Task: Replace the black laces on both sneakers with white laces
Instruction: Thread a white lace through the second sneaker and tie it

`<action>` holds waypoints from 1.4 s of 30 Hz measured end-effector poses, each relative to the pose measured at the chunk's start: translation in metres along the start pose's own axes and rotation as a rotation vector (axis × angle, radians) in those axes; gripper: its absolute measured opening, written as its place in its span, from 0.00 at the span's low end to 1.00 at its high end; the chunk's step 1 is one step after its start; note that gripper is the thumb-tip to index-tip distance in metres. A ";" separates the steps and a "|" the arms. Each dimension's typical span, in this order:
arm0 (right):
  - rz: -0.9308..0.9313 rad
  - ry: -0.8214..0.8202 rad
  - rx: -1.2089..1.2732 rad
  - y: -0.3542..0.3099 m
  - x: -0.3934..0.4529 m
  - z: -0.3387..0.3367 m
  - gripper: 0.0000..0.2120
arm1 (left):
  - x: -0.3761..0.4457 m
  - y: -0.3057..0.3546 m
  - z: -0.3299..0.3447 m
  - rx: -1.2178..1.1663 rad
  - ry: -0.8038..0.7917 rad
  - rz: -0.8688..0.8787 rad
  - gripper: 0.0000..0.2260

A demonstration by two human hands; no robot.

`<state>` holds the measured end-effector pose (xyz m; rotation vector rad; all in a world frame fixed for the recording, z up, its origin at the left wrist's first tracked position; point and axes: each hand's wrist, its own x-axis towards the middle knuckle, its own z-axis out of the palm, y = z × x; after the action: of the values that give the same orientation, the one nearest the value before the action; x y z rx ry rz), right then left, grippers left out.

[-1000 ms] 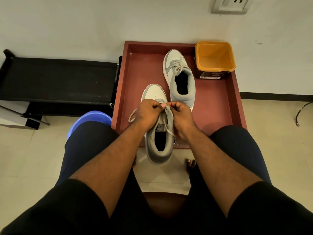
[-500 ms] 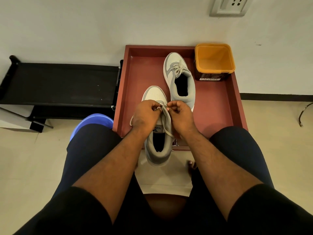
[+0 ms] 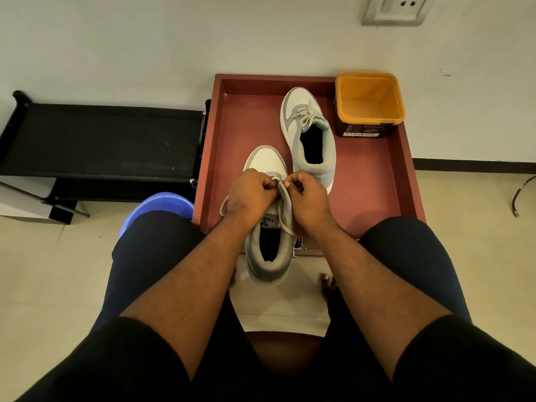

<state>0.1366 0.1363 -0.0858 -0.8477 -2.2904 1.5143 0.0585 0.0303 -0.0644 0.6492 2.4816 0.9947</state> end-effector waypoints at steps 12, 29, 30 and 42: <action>-0.125 -0.091 -0.095 -0.003 0.000 -0.008 0.06 | -0.002 0.000 0.009 -0.019 0.099 -0.040 0.03; -0.023 0.163 0.360 -0.037 -0.002 -0.004 0.06 | -0.010 0.005 -0.005 -0.085 0.158 -0.128 0.05; 0.013 0.175 0.558 -0.049 -0.001 -0.009 0.07 | -0.011 0.006 -0.006 -0.073 0.174 -0.114 0.08; -0.269 -0.041 -0.478 -0.036 -0.001 -0.050 0.16 | -0.038 0.008 -0.018 0.202 0.091 -0.152 0.15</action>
<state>0.1517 0.1635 -0.0325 -0.5793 -2.7145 0.8932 0.0824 0.0049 -0.0402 0.4752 2.6891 0.7402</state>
